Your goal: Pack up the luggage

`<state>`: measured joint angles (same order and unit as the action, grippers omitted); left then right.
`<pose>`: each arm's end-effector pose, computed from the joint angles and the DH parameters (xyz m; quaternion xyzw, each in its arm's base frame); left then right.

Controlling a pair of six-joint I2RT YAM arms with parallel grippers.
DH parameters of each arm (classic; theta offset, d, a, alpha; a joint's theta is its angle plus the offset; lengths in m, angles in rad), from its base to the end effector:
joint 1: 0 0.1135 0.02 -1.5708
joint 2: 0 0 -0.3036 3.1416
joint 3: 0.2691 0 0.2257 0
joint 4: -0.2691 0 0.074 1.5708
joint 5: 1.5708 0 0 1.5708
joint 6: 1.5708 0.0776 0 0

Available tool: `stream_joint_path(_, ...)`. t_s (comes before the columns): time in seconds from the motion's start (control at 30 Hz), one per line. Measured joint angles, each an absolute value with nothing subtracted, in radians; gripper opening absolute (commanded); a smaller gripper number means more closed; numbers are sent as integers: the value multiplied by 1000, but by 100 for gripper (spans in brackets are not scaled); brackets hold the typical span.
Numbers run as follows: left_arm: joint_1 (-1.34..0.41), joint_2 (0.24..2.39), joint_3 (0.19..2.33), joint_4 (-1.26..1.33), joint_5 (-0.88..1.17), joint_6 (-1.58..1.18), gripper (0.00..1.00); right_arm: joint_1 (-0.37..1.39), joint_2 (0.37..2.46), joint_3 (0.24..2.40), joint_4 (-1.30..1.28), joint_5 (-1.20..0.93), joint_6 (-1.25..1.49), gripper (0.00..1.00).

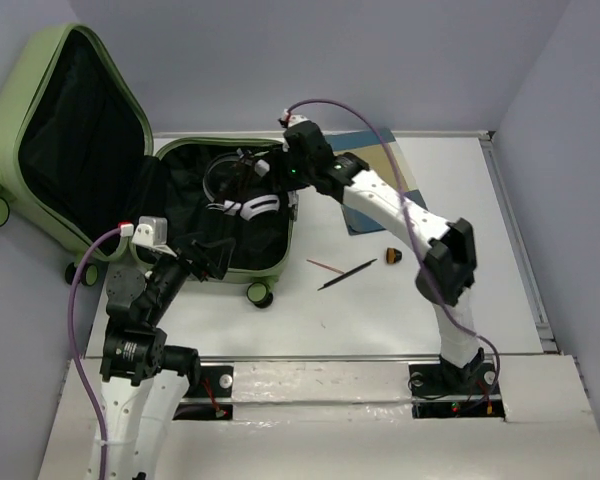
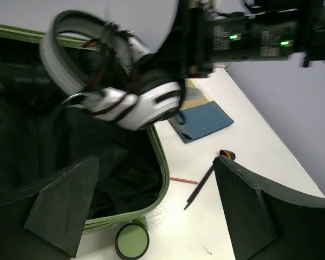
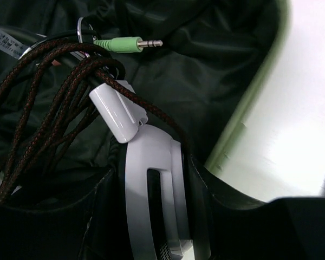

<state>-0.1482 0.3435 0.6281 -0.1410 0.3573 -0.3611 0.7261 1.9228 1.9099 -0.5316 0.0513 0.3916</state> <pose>0.0665 -0.0374 0.3554 0.0652 0.6548 -0.3000 0.6907 0.3560 0.3108 0.3772 -0.1326 0.8609 0.2413 0.4279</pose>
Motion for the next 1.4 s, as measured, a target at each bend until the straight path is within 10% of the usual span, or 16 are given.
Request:
stream_joint_path(0.03,-148,343,628,-143,347,-362,99,746,2005,1987,-537,56,402,10)
stream_joint_path(0.13,-148,343,628,-151,334,-364,99,786,2218,2194,-529,67,421,83)
stream_joint_path(0.2,-148,343,628,-154,331,-364,99,801,2339,2314,-524,49,437,97)
stream_joint_path(0.53,-148,342,628,-159,324,-364,99,810,2033,1979,-484,51,403,68)
stream_joint_path(0.83,-148,325,628,-157,333,-365,99,492,1236,1011,-380,249,428,88)
stream_joint_path(1.03,-148,326,628,-155,341,-365,99,362,1226,739,-449,278,447,89)
stream_joint_path(1.4,-148,334,628,-154,348,-366,99,361,1478,855,-410,224,417,75)
